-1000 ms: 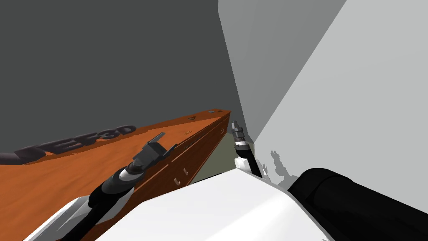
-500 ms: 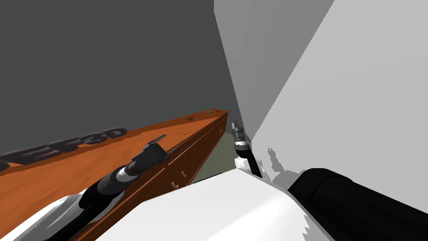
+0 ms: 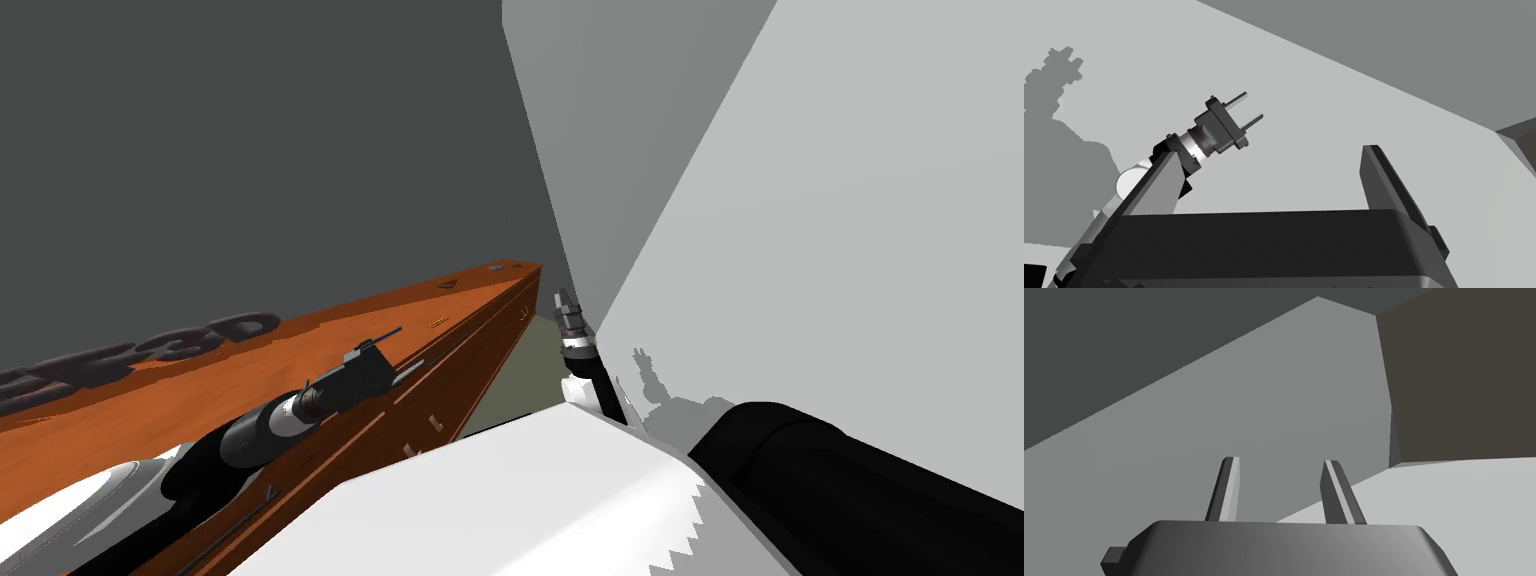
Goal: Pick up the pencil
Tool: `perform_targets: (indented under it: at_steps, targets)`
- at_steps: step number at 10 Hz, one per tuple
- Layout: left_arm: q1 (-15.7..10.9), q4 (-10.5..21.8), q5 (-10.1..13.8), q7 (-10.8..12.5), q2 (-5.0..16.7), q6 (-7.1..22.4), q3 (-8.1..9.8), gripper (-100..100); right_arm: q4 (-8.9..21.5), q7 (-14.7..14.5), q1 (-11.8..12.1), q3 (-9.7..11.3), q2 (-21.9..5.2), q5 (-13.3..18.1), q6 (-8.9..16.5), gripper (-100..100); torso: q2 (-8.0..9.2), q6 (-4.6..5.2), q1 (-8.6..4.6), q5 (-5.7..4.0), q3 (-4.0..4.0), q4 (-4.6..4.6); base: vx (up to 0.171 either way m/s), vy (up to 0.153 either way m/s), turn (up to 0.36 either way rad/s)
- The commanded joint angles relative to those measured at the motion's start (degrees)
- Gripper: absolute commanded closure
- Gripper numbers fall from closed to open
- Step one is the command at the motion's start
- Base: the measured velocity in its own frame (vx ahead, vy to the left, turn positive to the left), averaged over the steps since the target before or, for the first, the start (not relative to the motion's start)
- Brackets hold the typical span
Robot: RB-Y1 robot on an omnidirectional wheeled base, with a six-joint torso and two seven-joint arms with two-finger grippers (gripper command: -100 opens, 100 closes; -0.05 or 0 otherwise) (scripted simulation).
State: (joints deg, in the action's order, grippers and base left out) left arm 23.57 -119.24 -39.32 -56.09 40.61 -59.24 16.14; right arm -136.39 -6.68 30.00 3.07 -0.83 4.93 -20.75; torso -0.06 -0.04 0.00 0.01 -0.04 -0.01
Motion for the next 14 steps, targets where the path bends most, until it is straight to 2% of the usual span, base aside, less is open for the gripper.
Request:
perform_targets:
  at_steps: [1,2,3,5,6,7,8,9,10,11,12,13,14]
  targets:
    - [-0.4,0.8,-2.9,-2.9,2.7,-1.7,1.37,-100,0.0,0.0,0.0,0.0,0.0,0.0,0.0,0,0.00,0.00,0.00,0.00,0.00,0.00,0.017,-0.002,-0.152]
    - [-0.4,0.8,-3.2,-4.3,2.7,-1.7,1.37,-100,0.0,0.0,0.0,0.0,0.0,0.0,0.0,0,-0.03,0.04,0.00,-0.01,-0.02,-0.01,0.017,0.004,-0.087]
    - [-0.8,1.6,-5.6,-5.9,5.2,-3.5,2.72,-100,0.0,0.0,0.0,0.0,0.0,0.0,0.0,0,-0.03,0.00,0.01,0.00,-0.02,-0.01,0.023,-0.006,-0.174]
    - [-0.8,1.6,-6.2,-7.9,5.2,-3.5,2.72,-100,0.0,0.0,0.0,0.0,0.0,0.0,0.0,0,-0.05,0.00,0.00,0.00,-0.03,-0.01,0.015,0.002,-0.016]
    - [-1.1,2.5,-8.8,-10.1,7.7,-5.3,4.05,-100,0.0,0.0,0.0,0.0,0.0,0.0,0.0,0,-0.01,-0.01,0.00,0.00,-0.01,0.00,0.019,-0.002,-0.138]
    - [-1.1,2.5,-9.2,-11.5,7.7,-5.3,4.05,-100,0.0,0.0,0.0,0.0,0.0,0.0,0.0,0,-0.03,0.03,-0.01,-0.01,-0.02,-0.01,0.020,0.003,-0.094]
    - [-1.4,3.3,-11.4,-13.1,10.2,-7.0,5.35,-100,0.0,0.0,0.0,0.0,0.0,0.0,0.0,0,-0.04,0.00,0.00,0.00,-0.02,-0.01,0.025,-0.005,-0.153]
    - [-1.4,3.3,-12.2,-14.8,10.2,-7.0,5.35,-100,0.0,0.0,0.0,0.0,0.0,0.0,0.0,0,-0.07,0.03,-0.02,-0.01,-0.04,-0.02,0.024,-0.001,-0.080]
    - [-1.7,4.2,-14.5,-16.5,12.6,-8.7,6.62,-100,0.0,0.0,0.0,0.0,0.0,0.0,0.0,0,-0.06,-0.01,-0.01,0.00,-0.03,-0.01,0.035,-0.001,-0.143]
    - [-1.7,4.2,-15.1,-18.3,12.6,-8.7,6.62,-100,0.0,0.0,0.0,0.0,0.0,0.0,0.0,0,-0.10,0.03,-0.01,-0.01,-0.06,-0.02,0.030,0.002,-0.073]
    - [-1.7,4.2,-15.1,-18.7,12.6,-8.7,6.62,-100,0.0,0.0,0.0,0.0,0.0,0.0,0.0,0,-0.09,-0.01,-0.01,0.00,-0.05,-0.02,0.012,0.000,0.014]
    - [-2.0,5.0,-17.8,-21.1,15.0,-10.4,7.83,-100,0.0,0.0,0.0,0.0,0.0,0.0,0.0,0,-0.03,-0.02,-0.02,0.00,-0.02,-0.01,0.022,-0.004,-0.134]
    - [-2.0,5.0,-18.0,-22.2,15.0,-10.4,7.83,-100,0.0,0.0,0.0,0.0,0.0,0.0,0.0,0,-0.05,0.02,-0.03,-0.01,-0.03,-0.01,0.023,-0.001,-0.091]
